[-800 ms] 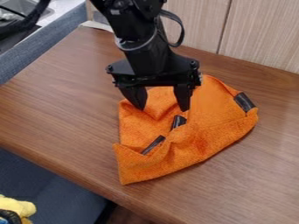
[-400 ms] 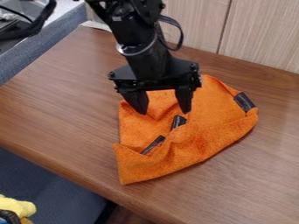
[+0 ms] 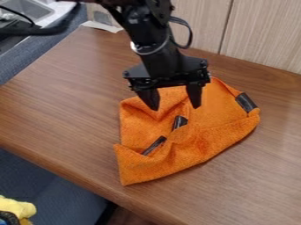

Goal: Unfold the cloth from right to the left

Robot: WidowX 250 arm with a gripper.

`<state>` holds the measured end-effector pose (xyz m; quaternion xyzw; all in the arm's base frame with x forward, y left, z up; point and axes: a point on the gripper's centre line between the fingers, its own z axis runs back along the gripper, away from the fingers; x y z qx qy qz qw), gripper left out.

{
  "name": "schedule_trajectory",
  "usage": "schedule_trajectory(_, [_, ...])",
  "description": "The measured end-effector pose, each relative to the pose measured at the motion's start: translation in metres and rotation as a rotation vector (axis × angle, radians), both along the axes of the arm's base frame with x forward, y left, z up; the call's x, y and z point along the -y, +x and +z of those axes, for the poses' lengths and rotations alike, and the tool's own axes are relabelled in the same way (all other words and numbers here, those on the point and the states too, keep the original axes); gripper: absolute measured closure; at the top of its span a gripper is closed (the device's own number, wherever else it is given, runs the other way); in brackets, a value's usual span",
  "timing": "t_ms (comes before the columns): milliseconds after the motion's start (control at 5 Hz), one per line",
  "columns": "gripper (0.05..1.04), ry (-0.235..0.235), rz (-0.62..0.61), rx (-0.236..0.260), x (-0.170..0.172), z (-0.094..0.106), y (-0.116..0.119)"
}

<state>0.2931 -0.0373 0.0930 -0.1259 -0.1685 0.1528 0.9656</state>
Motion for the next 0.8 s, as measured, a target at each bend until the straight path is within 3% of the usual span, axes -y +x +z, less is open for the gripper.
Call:
schedule_trajectory(400, [0.082,0.047,-0.006,-0.063,0.002,-0.032,0.016])
schedule_trajectory(800, [0.121,0.051,-0.005,-0.079,0.002,-0.045,0.015])
